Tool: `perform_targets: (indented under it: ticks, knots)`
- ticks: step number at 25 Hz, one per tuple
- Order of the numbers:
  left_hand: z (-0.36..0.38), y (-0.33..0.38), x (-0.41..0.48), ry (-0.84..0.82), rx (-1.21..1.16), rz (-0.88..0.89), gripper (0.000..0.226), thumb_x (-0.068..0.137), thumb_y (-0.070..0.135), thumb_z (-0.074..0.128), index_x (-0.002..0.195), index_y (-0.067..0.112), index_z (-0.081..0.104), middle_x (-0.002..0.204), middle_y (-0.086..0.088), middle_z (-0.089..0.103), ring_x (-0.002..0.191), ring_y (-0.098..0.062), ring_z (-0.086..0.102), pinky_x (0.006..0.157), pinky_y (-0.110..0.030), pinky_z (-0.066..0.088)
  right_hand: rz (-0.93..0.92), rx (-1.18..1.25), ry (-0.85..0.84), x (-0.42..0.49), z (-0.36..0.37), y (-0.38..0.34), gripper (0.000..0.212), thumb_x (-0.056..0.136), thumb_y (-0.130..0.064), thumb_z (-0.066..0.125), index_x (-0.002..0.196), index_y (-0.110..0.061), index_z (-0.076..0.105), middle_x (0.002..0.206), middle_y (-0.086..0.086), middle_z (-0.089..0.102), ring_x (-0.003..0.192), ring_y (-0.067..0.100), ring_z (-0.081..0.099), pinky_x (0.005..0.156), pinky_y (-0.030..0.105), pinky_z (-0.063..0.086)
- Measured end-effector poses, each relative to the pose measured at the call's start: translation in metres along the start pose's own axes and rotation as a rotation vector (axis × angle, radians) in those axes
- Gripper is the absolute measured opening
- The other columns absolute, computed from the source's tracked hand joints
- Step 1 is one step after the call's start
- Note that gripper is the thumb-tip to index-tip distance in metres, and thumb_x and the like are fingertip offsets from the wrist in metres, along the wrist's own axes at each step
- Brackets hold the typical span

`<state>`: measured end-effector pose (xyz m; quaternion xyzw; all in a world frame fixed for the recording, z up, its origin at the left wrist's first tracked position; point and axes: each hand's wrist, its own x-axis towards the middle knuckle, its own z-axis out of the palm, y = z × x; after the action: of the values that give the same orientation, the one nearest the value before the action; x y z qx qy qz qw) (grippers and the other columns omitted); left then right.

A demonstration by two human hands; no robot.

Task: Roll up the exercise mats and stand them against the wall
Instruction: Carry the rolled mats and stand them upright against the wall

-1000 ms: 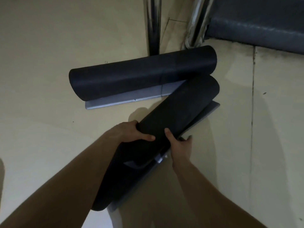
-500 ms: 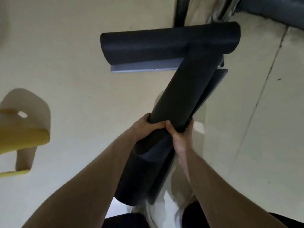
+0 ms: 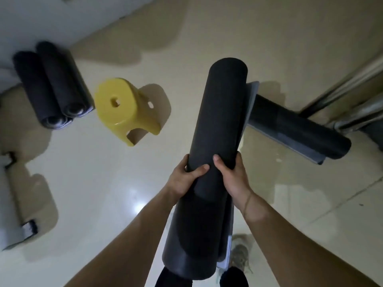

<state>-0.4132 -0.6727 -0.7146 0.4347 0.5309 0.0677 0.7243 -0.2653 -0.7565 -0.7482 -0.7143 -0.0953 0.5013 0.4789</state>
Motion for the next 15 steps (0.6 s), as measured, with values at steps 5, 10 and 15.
perform_targets:
  ticks: [5, 10, 15]
  knots:
    - [-0.116, 0.071, -0.049, 0.204, -0.139, 0.089, 0.061, 0.080, 0.040, 0.085, 0.134, 0.030, 0.059, 0.119, 0.006, 0.074, 0.104, -0.014, 0.073, 0.097, -0.036, 0.057, -0.060, -0.170, -0.201, -0.006, 0.130, -0.106, 0.088, 0.065, -0.070, 0.079, 0.140, -0.032, 0.051, 0.132, -0.010, 0.067, 0.115, 0.017, 0.068, 0.100, 0.046, 0.058]
    - [-0.249, 0.119, -0.057, 0.349, -0.281, 0.169, 0.054, 0.081, 0.041, 0.083, 0.130, 0.030, 0.061, 0.118, 0.005, 0.075, 0.104, -0.015, 0.074, 0.098, -0.037, 0.056, -0.129, -0.284, -0.381, 0.012, 0.286, -0.178, 0.088, 0.067, -0.067, 0.079, 0.142, -0.031, 0.051, 0.131, -0.009, 0.068, 0.113, 0.015, 0.070, 0.099, 0.043, 0.058]
    - [-0.373, 0.166, -0.019, 0.449, -0.361, 0.197, 0.053, 0.082, 0.041, 0.083, 0.130, 0.029, 0.062, 0.116, 0.007, 0.076, 0.103, -0.014, 0.074, 0.098, -0.037, 0.056, -0.153, -0.317, -0.478, 0.062, 0.429, -0.229, 0.082, 0.069, -0.063, 0.081, 0.139, -0.031, 0.054, 0.128, -0.010, 0.070, 0.110, 0.015, 0.071, 0.098, 0.042, 0.059]
